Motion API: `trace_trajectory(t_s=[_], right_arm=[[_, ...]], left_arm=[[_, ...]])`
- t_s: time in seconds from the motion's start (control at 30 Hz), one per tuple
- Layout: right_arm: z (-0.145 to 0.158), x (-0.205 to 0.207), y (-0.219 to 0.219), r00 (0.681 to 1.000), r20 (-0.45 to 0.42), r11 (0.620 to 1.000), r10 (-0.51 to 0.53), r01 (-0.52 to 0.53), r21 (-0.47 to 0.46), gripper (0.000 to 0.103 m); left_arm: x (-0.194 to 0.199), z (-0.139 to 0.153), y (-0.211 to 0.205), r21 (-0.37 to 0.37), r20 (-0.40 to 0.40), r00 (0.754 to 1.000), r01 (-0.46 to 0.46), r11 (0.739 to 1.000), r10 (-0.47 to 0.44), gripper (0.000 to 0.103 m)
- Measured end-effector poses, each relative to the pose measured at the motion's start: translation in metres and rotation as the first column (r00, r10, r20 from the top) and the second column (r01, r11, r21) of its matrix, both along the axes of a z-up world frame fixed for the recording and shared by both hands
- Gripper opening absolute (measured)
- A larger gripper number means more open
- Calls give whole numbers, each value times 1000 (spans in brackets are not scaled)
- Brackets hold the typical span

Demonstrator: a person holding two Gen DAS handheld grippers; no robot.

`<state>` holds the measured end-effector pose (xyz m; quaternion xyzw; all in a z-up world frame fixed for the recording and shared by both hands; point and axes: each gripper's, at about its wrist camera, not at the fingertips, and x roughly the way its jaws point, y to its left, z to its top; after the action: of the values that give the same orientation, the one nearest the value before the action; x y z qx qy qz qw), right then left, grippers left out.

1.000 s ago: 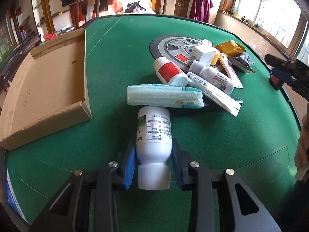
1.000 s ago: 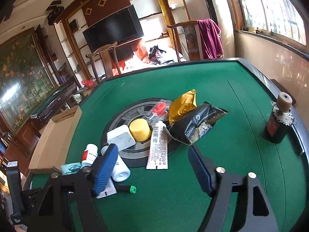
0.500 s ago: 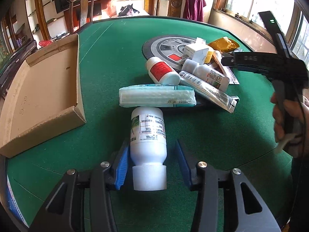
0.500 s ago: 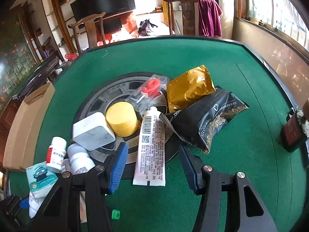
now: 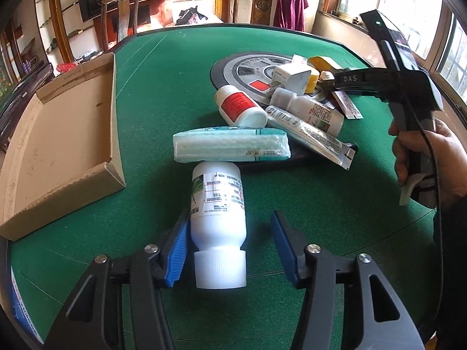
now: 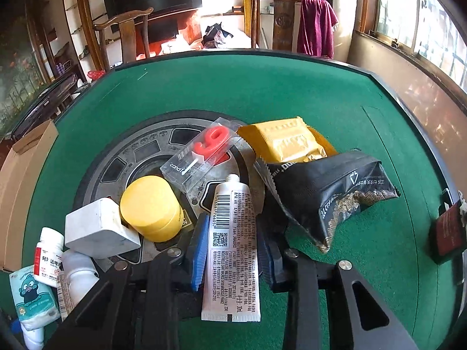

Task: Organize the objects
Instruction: 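Carry the white bottle with the left tool while the right tool grasps the white tube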

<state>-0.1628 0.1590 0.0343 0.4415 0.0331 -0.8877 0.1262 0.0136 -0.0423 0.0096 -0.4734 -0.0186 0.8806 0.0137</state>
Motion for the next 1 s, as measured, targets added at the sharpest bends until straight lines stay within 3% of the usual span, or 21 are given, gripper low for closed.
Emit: trace_trajectory(t_s=[0.03, 0.07, 0.13, 0.3, 0.67, 1.0], right_arm=[[1, 1, 3, 1000, 6, 1000, 0, 0, -29, 33], [2, 3, 6, 1000, 12, 998, 8, -8, -54, 33], [7, 10, 9, 1000, 6, 997, 14, -14, -74, 33], [22, 21, 18, 1000, -6, 989, 17, -18, -149, 33], [54, 43, 1, 993, -79, 977, 84, -98, -188, 34], [61, 72, -39, 967, -99, 945, 234, -250, -212, 34]], left_arm=[[0, 1, -2, 3, -4, 1000, -9, 1000, 10, 35], [0, 1, -4, 21, -9, 1000, -11, 1000, 11, 33], [-1, 2, -8, 69, -11, 1000, -5, 998, 5, 33], [-1, 4, -7, 63, -10, 1000, -16, 998, 17, 33], [8, 17, -17, 82, -35, 998, -51, 995, 54, 33], [17, 33, -31, 93, -69, 993, -93, 991, 100, 33]])
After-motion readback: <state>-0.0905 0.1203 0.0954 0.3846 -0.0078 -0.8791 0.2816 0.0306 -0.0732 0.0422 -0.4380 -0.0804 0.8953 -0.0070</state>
